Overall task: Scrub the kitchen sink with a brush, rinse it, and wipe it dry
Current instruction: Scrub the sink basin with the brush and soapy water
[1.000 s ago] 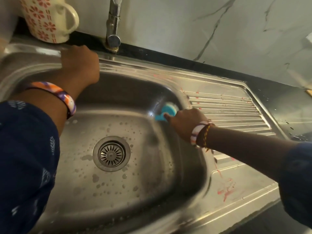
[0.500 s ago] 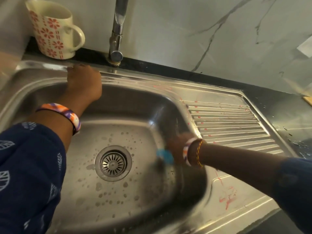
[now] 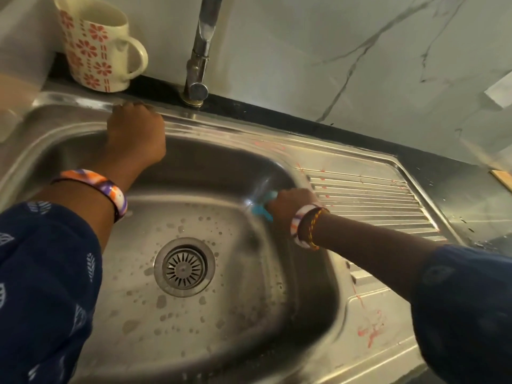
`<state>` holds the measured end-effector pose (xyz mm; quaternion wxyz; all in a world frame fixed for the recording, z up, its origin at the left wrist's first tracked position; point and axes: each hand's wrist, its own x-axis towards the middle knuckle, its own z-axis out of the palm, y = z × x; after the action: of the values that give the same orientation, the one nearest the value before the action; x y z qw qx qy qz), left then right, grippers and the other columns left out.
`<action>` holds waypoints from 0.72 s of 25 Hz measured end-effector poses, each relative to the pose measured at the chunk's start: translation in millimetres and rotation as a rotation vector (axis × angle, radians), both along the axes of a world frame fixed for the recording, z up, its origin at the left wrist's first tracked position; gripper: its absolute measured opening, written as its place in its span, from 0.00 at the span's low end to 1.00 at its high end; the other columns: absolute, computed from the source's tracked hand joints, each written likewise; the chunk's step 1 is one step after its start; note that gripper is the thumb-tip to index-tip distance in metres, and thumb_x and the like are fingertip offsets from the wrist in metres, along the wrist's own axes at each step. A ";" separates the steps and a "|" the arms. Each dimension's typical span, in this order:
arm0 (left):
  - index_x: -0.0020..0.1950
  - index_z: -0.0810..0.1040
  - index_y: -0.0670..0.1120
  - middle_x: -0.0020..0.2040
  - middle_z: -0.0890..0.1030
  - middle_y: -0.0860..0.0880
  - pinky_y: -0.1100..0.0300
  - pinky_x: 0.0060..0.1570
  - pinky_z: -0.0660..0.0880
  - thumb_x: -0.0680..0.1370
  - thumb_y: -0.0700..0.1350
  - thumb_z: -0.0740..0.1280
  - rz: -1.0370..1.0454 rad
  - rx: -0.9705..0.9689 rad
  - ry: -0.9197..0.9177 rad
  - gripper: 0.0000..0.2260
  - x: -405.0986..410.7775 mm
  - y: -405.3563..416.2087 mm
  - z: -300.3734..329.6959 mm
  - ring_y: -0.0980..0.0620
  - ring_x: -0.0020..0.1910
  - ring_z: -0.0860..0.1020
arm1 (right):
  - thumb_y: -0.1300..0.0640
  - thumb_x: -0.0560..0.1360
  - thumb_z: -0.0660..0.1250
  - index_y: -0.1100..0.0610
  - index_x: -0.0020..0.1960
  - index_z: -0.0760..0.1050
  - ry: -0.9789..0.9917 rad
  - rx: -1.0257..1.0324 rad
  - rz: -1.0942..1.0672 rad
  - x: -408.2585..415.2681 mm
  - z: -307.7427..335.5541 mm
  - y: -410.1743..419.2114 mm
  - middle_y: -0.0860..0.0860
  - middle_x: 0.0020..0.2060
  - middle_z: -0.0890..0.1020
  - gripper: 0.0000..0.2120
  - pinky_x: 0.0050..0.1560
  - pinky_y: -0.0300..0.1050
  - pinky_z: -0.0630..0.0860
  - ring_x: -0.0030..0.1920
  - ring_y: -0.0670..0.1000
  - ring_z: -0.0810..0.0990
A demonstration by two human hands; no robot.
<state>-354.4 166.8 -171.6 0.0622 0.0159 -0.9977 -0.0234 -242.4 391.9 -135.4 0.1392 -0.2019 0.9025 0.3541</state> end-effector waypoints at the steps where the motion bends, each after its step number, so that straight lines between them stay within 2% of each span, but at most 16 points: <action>1: 0.66 0.70 0.34 0.63 0.72 0.34 0.46 0.59 0.71 0.75 0.40 0.67 0.009 0.024 -0.006 0.21 -1.0 -2.4 -1.0 0.36 0.62 0.72 | 0.58 0.80 0.58 0.57 0.68 0.70 -0.210 0.085 0.015 8.1 -7.2 -0.7 0.54 0.66 0.74 0.17 0.63 0.47 0.72 0.67 0.56 0.72; 2: 0.66 0.70 0.35 0.63 0.73 0.34 0.46 0.58 0.72 0.75 0.41 0.67 0.013 0.044 -0.007 0.21 -2.4 -5.7 -1.5 0.36 0.61 0.72 | 0.58 0.80 0.59 0.57 0.67 0.71 -0.360 0.152 -0.029 17.8 -7.6 -4.3 0.55 0.66 0.73 0.16 0.63 0.47 0.71 0.67 0.56 0.71; 3: 0.65 0.72 0.36 0.62 0.73 0.35 0.46 0.56 0.72 0.75 0.42 0.67 0.013 0.058 -0.005 0.20 -3.8 -8.6 -1.7 0.36 0.61 0.72 | 0.57 0.80 0.58 0.56 0.66 0.72 -0.325 0.112 -0.068 16.2 -7.8 -5.6 0.55 0.64 0.75 0.16 0.59 0.46 0.72 0.65 0.56 0.74; 5: 0.63 0.74 0.37 0.60 0.75 0.35 0.46 0.54 0.73 0.75 0.42 0.67 0.008 0.077 0.000 0.18 -6.4 -12.2 -1.8 0.36 0.59 0.74 | 0.55 0.81 0.54 0.53 0.65 0.73 0.038 -0.047 -0.075 -5.6 -13.2 5.8 0.54 0.59 0.79 0.15 0.52 0.46 0.75 0.59 0.57 0.78; 6: 0.63 0.74 0.37 0.60 0.75 0.35 0.46 0.54 0.74 0.75 0.42 0.66 0.006 0.086 -0.003 0.17 -6.8 -13.1 -1.4 0.35 0.59 0.74 | 0.54 0.81 0.53 0.52 0.65 0.72 0.130 -0.054 -0.079 -14.1 -17.8 4.7 0.53 0.58 0.79 0.16 0.51 0.47 0.75 0.58 0.58 0.79; 10: 0.62 0.75 0.39 0.60 0.75 0.36 0.46 0.53 0.74 0.74 0.42 0.66 0.000 0.126 -0.012 0.17 -6.7 -20.1 -3.6 0.36 0.58 0.74 | 0.51 0.81 0.54 0.51 0.63 0.74 -0.120 -0.025 -0.129 1.9 -42.0 -2.1 0.53 0.58 0.80 0.16 0.51 0.47 0.76 0.58 0.57 0.79; 13: 0.64 0.74 0.39 0.61 0.74 0.37 0.45 0.55 0.73 0.74 0.42 0.67 -0.010 0.127 -0.002 0.18 -7.8 -20.1 -7.4 0.36 0.60 0.73 | 0.51 0.83 0.48 0.50 0.70 0.67 0.167 -0.149 -0.106 -22.1 -32.1 12.5 0.55 0.57 0.80 0.18 0.50 0.47 0.75 0.56 0.59 0.80; 14: 0.65 0.73 0.39 0.62 0.73 0.37 0.45 0.55 0.73 0.74 0.42 0.67 -0.011 0.118 -0.002 0.19 -7.2 -18.9 -7.5 0.36 0.61 0.73 | 0.51 0.83 0.48 0.50 0.70 0.66 0.170 -0.140 -0.105 -24.0 -32.6 9.8 0.55 0.57 0.80 0.18 0.50 0.47 0.75 0.56 0.59 0.80; 17: 0.67 0.70 0.39 0.64 0.72 0.37 0.46 0.58 0.72 0.74 0.43 0.68 -0.001 0.095 -0.007 0.23 -4.0 -16.8 -6.8 0.38 0.63 0.71 | 0.52 0.82 0.50 0.51 0.68 0.69 -0.003 -0.088 -0.077 -11.7 -34.5 0.1 0.54 0.59 0.79 0.17 0.52 0.47 0.75 0.58 0.58 0.79; 18: 0.69 0.69 0.40 0.66 0.71 0.38 0.47 0.59 0.72 0.74 0.43 0.68 0.000 0.082 -0.015 0.24 -3.5 -15.1 -5.8 0.38 0.64 0.70 | 0.53 0.83 0.49 0.51 0.69 0.67 0.032 -0.111 -0.082 -15.2 -32.5 2.8 0.54 0.59 0.79 0.18 0.52 0.47 0.74 0.58 0.58 0.79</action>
<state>-357.9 151.8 -177.4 0.0542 0.0187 -0.9963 -0.0640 -257.6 394.6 -167.9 0.1277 -0.1663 0.9304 0.3008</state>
